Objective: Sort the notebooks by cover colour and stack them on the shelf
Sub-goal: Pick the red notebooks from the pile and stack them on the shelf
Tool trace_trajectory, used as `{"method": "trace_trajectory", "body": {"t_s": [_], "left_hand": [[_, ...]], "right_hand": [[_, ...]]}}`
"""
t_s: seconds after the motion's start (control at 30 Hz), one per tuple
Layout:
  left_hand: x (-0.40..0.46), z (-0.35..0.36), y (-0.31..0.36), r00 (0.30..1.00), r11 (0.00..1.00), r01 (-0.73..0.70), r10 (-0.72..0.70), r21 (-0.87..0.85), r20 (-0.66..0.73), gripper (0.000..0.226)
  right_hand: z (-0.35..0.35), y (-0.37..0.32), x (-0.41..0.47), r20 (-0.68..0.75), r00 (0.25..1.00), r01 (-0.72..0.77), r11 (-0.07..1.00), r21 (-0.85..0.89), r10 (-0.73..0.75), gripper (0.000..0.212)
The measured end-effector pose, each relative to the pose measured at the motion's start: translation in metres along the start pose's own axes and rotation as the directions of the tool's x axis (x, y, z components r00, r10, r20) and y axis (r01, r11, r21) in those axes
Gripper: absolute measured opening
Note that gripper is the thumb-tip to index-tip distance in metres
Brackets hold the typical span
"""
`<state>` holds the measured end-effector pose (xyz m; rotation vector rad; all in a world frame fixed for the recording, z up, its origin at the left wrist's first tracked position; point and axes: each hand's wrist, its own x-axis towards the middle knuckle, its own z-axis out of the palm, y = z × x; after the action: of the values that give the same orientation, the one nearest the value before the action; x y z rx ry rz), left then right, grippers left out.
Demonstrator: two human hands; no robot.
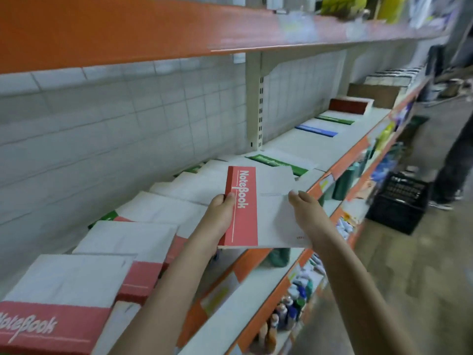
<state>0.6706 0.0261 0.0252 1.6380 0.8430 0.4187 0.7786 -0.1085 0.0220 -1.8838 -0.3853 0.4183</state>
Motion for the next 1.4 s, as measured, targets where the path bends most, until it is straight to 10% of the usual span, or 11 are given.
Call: {"method": "trace_trajectory", "body": {"t_s": [0.67, 1.4], "left_hand": [[0.043, 0.302, 0.034, 0.854, 0.996, -0.080, 0.092, -0.046, 0.512, 0.030], [0.236, 0.532, 0.096, 0.811, 0.992, -0.116, 0.119, -0.043, 0.573, 0.028]], "right_hand": [[-0.239, 0.130, 0.059, -0.399, 0.902, -0.103, 0.979, 0.173, 0.166, 0.032], [-0.383, 0.180, 0.307, -0.512, 0.820, -0.245, 0.965, 0.087, 0.255, 0.034]]}}
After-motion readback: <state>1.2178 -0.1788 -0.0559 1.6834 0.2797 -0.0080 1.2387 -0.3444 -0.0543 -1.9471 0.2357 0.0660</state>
